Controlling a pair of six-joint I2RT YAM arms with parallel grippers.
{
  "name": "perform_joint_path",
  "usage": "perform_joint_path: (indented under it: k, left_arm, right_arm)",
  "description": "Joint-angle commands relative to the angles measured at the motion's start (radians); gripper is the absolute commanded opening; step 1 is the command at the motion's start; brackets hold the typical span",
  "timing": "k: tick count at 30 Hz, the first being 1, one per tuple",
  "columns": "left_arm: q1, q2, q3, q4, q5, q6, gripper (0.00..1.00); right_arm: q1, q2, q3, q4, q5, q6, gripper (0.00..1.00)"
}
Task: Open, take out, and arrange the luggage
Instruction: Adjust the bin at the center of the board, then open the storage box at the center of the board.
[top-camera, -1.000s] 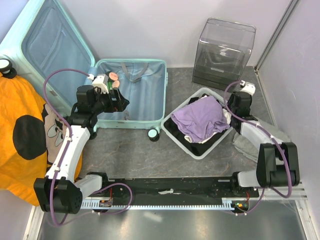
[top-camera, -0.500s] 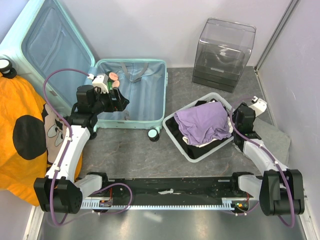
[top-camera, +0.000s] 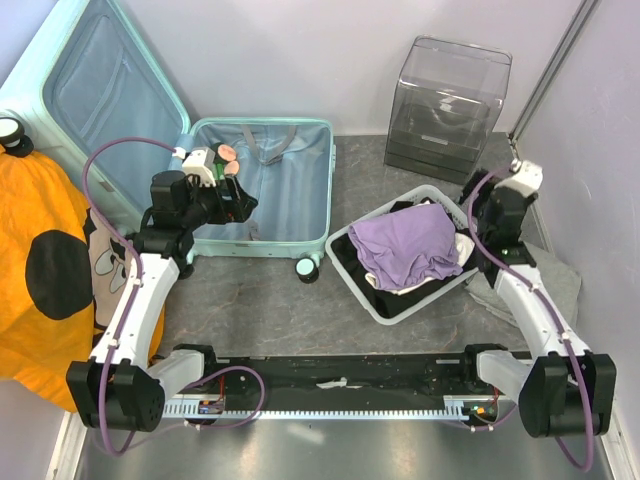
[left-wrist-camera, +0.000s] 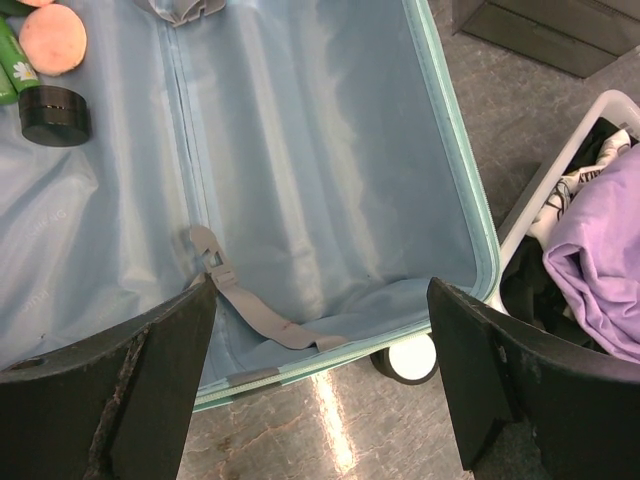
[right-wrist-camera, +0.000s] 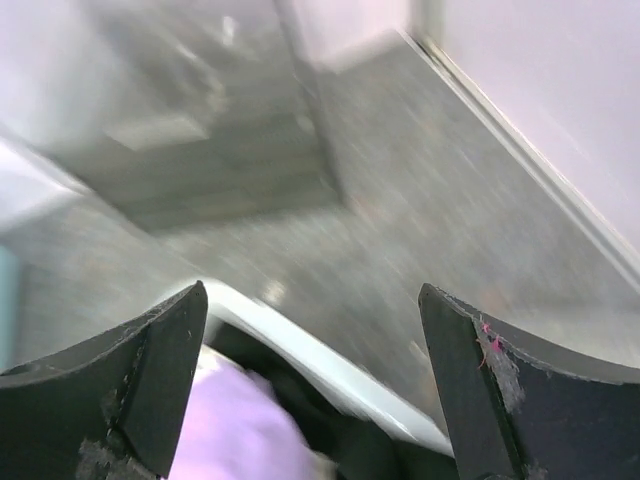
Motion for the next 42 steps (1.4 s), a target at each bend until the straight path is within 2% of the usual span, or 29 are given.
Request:
perform_joint_path:
  k: [1,7,9,11,14,17,21,27,29,30,34,37,42]
  left_arm:
    - [0.004,-0.024,-0.005,0.04,-0.008,-0.012,0.93]
    - [0.004,-0.016,-0.007,0.04,-0.024,-0.002,0.93]
    - [0.004,-0.015,-0.013,0.053,-0.035,0.001,0.92]
    - [0.004,-0.007,-0.016,0.071,-0.04,-0.012,0.93]
    - [0.005,0.031,0.01,0.086,0.011,-0.046,0.93]
    - [0.005,0.08,0.061,0.08,0.02,-0.069,0.92]
    - [0.005,0.085,0.076,0.077,-0.044,-0.077,0.92]
    - [0.005,0.129,0.133,0.033,-0.081,-0.037,0.92]
    - [0.005,0.151,0.153,0.025,-0.089,-0.019,0.92]
    - [0.005,0.16,0.159,0.028,-0.092,-0.015,0.92]
    - [0.005,0.152,0.141,0.085,-0.1,-0.003,0.92]
    - [0.005,0.143,0.128,0.1,-0.107,0.017,0.92]
    - [0.007,0.12,0.081,0.117,-0.146,0.032,0.92]
  right_arm:
    - [0.005,0.018,0.202,-0.044,-0.148,-0.051,0.95]
    - [0.01,0.033,0.295,-0.056,-0.128,-0.013,0.95]
    - [0.008,0.108,0.462,-0.208,-0.203,-0.008,0.95]
    - [0.007,0.2,0.676,-0.349,-0.359,-0.013,0.95]
    - [0.008,0.246,0.815,-0.405,-0.452,-0.039,0.95]
    - [0.007,0.22,0.785,-0.376,-0.385,-0.053,0.95]
    - [0.008,0.194,0.708,-0.363,-0.331,-0.073,0.96]
    - [-0.008,0.294,0.756,-0.46,-0.248,-0.133,0.97]
    - [-0.008,0.332,0.75,-0.432,-0.298,-0.11,0.98]
    - [-0.007,0.34,0.733,-0.408,-0.37,-0.064,0.98]
    - [-0.007,0.393,0.572,-0.168,-0.504,0.059,0.97]
    - [-0.007,0.436,0.489,0.012,-0.535,0.154,0.93]
    - [-0.007,0.481,0.374,0.25,-0.486,0.254,0.84]
